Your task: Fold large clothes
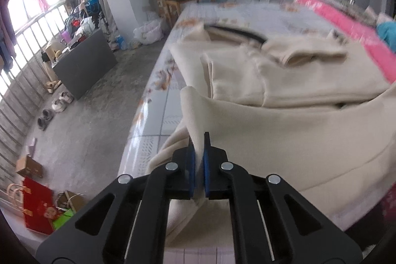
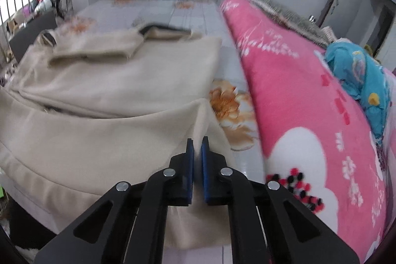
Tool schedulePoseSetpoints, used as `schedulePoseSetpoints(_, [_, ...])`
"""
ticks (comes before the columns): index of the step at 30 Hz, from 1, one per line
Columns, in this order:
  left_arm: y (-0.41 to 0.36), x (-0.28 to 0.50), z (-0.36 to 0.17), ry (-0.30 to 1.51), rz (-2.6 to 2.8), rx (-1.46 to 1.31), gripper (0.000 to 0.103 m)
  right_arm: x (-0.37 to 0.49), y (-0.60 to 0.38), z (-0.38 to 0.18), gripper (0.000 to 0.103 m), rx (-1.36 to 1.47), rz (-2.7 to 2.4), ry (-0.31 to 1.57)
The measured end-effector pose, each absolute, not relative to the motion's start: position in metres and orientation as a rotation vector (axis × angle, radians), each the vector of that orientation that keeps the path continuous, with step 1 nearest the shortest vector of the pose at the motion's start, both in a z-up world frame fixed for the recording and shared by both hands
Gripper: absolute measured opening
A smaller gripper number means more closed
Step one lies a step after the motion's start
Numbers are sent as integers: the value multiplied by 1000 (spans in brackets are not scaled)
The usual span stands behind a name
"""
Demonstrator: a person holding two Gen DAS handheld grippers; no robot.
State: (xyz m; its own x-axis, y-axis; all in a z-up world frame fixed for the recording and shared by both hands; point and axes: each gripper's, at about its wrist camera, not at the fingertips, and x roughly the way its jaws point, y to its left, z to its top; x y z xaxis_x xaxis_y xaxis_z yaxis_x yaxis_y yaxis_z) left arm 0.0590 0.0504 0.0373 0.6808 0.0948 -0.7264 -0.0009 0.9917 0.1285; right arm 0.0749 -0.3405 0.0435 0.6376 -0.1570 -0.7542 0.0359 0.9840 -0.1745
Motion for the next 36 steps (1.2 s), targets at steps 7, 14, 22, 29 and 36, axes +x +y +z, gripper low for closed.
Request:
schedulePoseSetpoints(7, [67,31,111,636,-31,43,5,49,-334,115,6,-101,-99,669])
schedulePoseSetpoints(14, [80,114,161,544,-70,0,5,136,-339,169,6,-92,-41,526])
schedulePoseSetpoints(22, [90,259,94,802,-15,-15,33,293,-370,87,17,63,-52,815])
schedulePoseSetpoints(29, [88,218,86,791,-125,-15,34,240,-401,66,18,132,-48,841])
schedulePoseSetpoints(36, [82,172,36,990,-147,-24,35,153,-400,40,18,172,104,958])
